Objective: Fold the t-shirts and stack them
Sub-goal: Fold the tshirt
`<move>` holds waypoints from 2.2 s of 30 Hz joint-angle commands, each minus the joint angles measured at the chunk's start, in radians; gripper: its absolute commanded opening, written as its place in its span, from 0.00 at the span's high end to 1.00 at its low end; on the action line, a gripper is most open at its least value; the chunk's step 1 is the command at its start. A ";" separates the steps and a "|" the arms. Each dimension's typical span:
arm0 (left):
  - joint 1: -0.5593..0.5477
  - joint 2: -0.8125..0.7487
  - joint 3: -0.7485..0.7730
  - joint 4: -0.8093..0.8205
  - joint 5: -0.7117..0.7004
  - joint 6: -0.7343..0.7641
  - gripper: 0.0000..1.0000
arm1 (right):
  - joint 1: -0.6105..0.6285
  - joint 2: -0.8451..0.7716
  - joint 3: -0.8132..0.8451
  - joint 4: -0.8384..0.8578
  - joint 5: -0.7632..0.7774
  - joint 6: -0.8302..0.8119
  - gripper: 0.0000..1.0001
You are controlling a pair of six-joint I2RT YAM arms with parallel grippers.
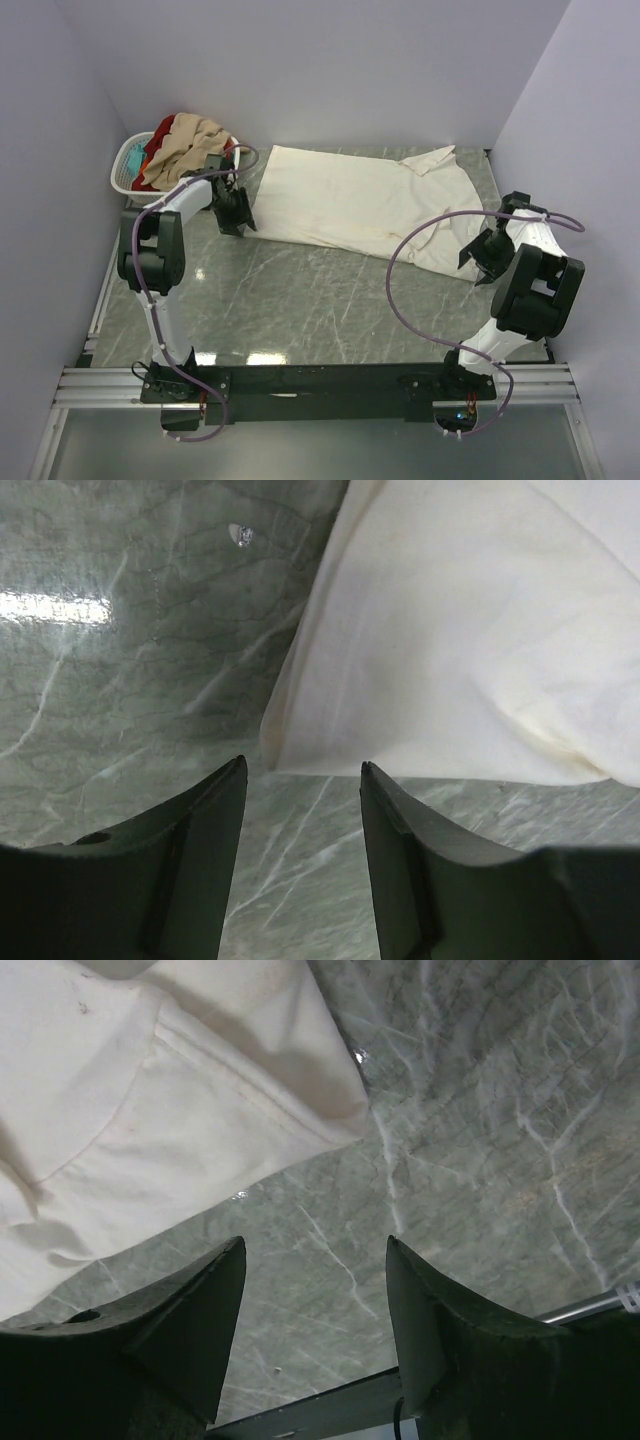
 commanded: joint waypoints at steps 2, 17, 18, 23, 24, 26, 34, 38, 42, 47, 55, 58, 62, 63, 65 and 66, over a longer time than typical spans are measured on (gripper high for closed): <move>-0.004 0.010 0.001 0.014 -0.026 0.011 0.46 | -0.015 -0.059 -0.017 0.037 0.016 -0.008 0.35; -0.010 0.051 -0.033 0.051 0.016 0.000 0.75 | -0.056 -0.019 -0.046 0.096 0.034 -0.048 0.37; -0.010 0.054 -0.033 0.052 0.019 -0.001 0.80 | -0.054 -0.013 -0.049 0.112 0.037 -0.050 0.39; -0.010 0.063 -0.015 0.043 0.016 0.002 0.90 | -0.059 0.030 -0.069 0.150 0.043 -0.059 0.44; -0.010 0.066 -0.008 0.038 0.014 0.003 0.90 | -0.059 0.035 -0.075 0.159 0.043 -0.057 0.45; -0.010 0.068 -0.001 0.034 0.011 0.003 0.90 | -0.059 0.036 -0.077 0.168 0.043 -0.056 0.46; -0.010 0.077 0.010 0.028 0.014 0.003 0.91 | -0.064 0.045 -0.063 0.207 0.054 -0.057 0.47; -0.010 0.079 0.016 0.021 0.014 0.005 0.91 | -0.065 0.081 -0.049 0.215 0.053 -0.059 0.48; -0.010 0.083 0.024 0.020 0.016 0.005 0.91 | -0.065 0.105 -0.055 0.225 0.048 -0.053 0.52; -0.010 0.085 0.022 0.028 0.017 0.006 0.96 | -0.065 0.120 -0.072 0.250 0.048 -0.054 0.61; -0.010 0.091 0.018 0.037 0.001 0.018 1.00 | -0.068 0.156 -0.063 0.253 0.048 -0.065 0.93; -0.008 0.083 0.013 0.043 -0.027 0.020 1.00 | -0.068 0.139 -0.052 0.231 0.072 -0.074 1.00; -0.008 0.044 0.005 0.051 -0.105 0.031 1.00 | -0.080 0.105 -0.043 0.195 0.135 -0.077 1.00; -0.008 0.036 0.002 0.052 -0.114 0.034 1.00 | -0.085 0.090 -0.043 0.187 0.144 -0.076 1.00; -0.008 0.022 -0.007 0.060 -0.134 0.037 1.00 | -0.091 0.075 -0.040 0.170 0.163 -0.076 1.00; -0.008 0.008 -0.010 0.061 -0.150 0.038 1.00 | -0.097 0.067 -0.038 0.164 0.183 -0.076 1.00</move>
